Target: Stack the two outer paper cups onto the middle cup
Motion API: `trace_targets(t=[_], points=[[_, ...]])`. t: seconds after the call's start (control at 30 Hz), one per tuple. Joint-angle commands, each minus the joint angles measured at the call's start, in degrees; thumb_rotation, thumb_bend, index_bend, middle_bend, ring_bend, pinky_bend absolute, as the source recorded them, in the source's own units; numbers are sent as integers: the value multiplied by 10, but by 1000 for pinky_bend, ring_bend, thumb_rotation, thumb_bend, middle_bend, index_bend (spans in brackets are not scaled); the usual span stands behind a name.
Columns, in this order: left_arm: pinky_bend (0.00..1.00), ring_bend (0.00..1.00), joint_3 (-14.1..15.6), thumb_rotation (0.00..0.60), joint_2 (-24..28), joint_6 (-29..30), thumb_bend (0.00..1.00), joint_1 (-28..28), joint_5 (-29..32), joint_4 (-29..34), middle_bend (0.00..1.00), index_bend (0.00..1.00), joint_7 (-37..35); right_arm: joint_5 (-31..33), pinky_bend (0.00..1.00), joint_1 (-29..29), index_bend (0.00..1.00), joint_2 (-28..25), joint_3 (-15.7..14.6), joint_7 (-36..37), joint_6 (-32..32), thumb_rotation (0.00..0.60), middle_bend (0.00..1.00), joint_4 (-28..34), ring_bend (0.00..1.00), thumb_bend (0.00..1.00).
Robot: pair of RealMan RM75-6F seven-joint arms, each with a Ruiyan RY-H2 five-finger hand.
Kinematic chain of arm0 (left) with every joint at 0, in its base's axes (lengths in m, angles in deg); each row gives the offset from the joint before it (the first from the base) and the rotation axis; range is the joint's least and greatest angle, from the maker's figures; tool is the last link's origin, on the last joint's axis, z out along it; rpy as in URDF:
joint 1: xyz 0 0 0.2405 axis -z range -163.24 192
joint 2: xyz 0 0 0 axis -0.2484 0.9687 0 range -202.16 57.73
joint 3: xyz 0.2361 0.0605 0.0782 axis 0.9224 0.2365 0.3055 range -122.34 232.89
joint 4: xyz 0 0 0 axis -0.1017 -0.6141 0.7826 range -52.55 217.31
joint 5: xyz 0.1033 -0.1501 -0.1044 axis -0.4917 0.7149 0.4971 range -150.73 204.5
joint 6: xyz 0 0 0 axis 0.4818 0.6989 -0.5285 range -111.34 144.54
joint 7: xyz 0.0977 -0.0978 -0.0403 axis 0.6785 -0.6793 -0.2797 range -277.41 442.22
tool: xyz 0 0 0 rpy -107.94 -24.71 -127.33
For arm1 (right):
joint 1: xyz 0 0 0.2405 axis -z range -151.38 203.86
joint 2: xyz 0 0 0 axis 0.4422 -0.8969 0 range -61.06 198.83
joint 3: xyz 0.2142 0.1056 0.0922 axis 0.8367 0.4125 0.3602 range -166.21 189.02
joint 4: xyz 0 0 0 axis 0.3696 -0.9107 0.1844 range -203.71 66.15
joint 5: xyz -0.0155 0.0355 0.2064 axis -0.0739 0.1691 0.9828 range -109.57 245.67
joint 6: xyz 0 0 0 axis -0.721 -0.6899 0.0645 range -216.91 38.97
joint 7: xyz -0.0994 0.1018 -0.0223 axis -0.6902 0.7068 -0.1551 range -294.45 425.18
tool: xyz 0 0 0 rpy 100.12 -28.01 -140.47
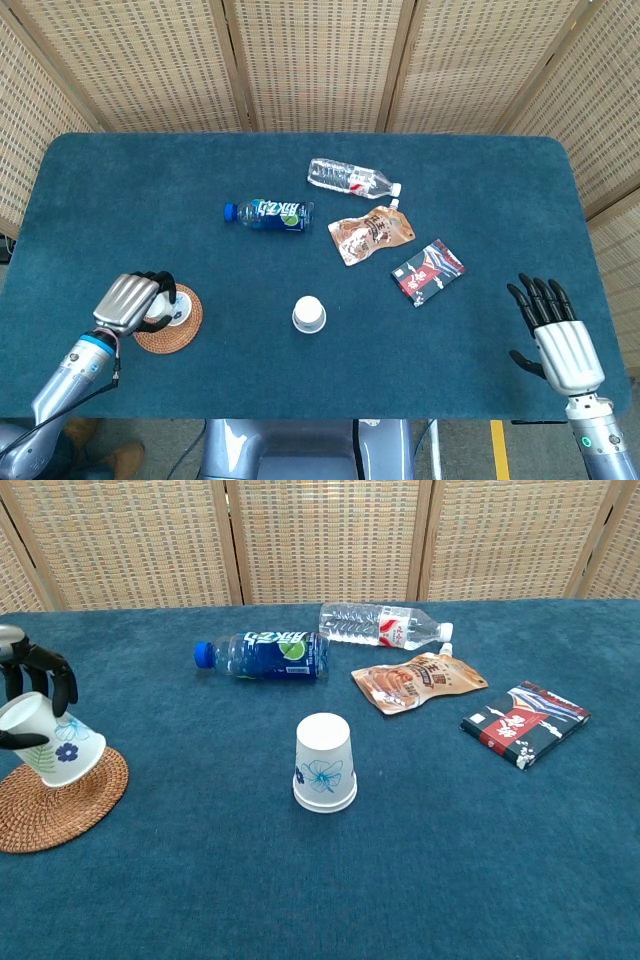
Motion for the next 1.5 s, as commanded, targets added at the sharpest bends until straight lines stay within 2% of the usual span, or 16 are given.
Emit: trace_targets(t=[0.03, 0.1, 0.27, 0.4, 0.67, 0.8, 1.0, 1.3, 1.5], points=[[439, 404, -24, 600, 31, -14, 319, 28, 10, 59, 375, 539, 25, -1, 0, 2, 10, -1, 3, 2, 0, 600, 0, 2, 0, 0], [439, 404, -42, 600, 44, -30, 322, 51, 27, 96, 375, 539, 48, -2, 0, 4, 10, -3, 5, 3, 1, 600, 0, 3, 0, 0], [439, 407, -72, 600, 55, -49, 340, 94, 73, 145, 378, 541, 113, -3, 0, 6, 10, -3, 9, 4, 3, 600, 0, 3, 0, 0], [439, 408, -98, 600, 52, -71, 343, 153, 146, 189, 384, 550, 188, -1, 0, 7, 10, -5, 14, 6, 9, 600, 0, 3, 0, 0], [439, 409, -113, 600, 18, -77, 342, 261, 291, 220, 385, 552, 301, 3, 0, 10, 10, -9, 23, 12, 12, 600, 0, 4, 0, 0], [439, 410, -104, 600, -4, -63, 344, 304, 348, 226, 387, 553, 340, 7, 0, 12, 11, -11, 27, 17, 14, 600, 0, 3, 0, 0], [439, 412, -83, 600, -36, -43, 348, 350, 398, 222, 389, 556, 373, 10, 0, 17, 12, -13, 33, 21, 12, 600, 0, 2, 0, 0], [439, 412, -62, 600, -88, -23, 348, 395, 417, 184, 389, 556, 385, 14, 0, 20, 14, -14, 40, 25, 17, 600, 0, 0, 0, 0], [439, 412, -61, 600, -106, -20, 345, 414, 427, 166, 389, 554, 380, 18, 0, 21, 14, -15, 45, 28, 18, 600, 0, -2, 0, 0]])
